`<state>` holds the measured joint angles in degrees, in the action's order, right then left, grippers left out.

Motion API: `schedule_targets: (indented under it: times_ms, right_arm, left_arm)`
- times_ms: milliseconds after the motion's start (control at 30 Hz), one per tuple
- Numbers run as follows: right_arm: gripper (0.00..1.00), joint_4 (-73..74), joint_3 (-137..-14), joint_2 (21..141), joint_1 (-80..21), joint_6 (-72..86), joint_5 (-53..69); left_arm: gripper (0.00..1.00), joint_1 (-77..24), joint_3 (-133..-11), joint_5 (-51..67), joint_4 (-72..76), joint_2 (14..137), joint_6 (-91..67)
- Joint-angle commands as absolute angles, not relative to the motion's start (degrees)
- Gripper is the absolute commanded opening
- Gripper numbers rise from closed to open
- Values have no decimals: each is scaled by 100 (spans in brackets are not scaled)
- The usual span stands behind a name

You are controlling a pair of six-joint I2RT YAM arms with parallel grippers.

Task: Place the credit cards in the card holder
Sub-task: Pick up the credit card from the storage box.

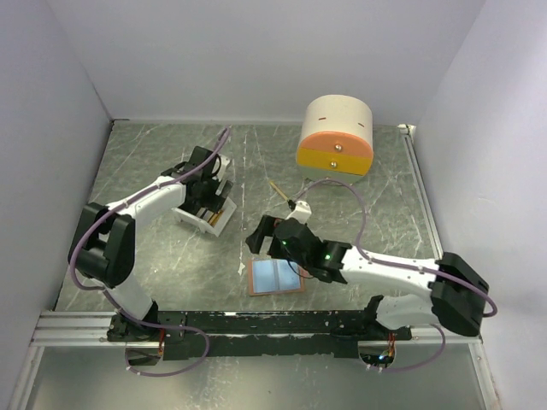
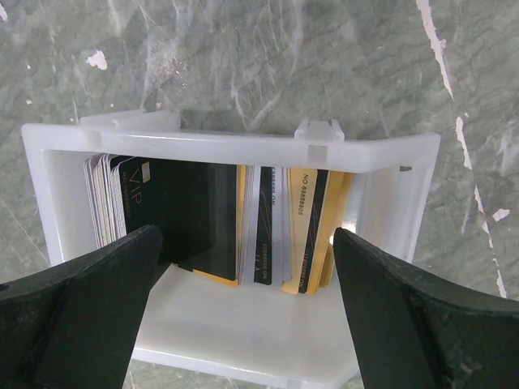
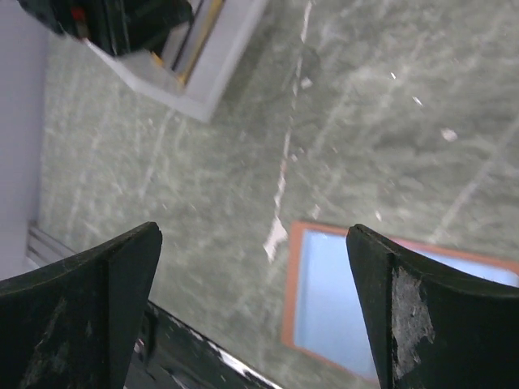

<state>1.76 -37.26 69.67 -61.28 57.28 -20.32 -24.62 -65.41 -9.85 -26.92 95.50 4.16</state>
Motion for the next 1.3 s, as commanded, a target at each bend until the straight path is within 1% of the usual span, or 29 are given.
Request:
schedule_targets:
  times_ms: [0, 100, 133, 300, 400, 467, 733, 933, 1067, 1267]
  right_arm:
    - [100, -938, -4118, 7688, -5768, 6215, -1740]
    - [95, -1603, -4284, 8265, -5434, 6290, -1197]
    - [91, -1779, -4373, 8439, -5397, 6277, -1132]
    - [79, -2119, -4945, 9306, -5344, 6248, -1172]
    - [71, -2529, -5035, 9823, -5306, 6485, -1018]
    - [68, -2793, -5067, 10117, -5293, 6674, -863]
    - [66, -3074, -5067, 10595, -5306, 6796, -839]
    - [64, -3111, -5281, 11042, -5308, 6870, -693]
    - [61, -3205, -5406, 11319, -5314, 6892, -597]
    - [59, -3636, -5466, 11539, -5344, 6827, -416]
  left_arm:
    - [99, -2492, -6446, -996, -2385, 9647, 518]
    - [99, -2492, -6372, -961, -2289, 9716, 527]
    - [99, -2496, -6372, -997, -2273, 9764, 527]
    - [99, -2490, -6361, -1064, -2164, 9920, 499]
    - [99, -2496, -6307, -1033, -2122, 9976, 509]
    - [99, -2496, -6302, -909, -2127, 10029, 519]
    - [99, -2538, -6225, -659, -2048, 9977, 629]
    - [99, -2556, -6258, -1218, -2045, 10175, 582]
    - [99, -2570, -6177, -1369, -1944, 10099, 584]
    - [99, -2613, -6162, -1035, -1932, 10091, 646]
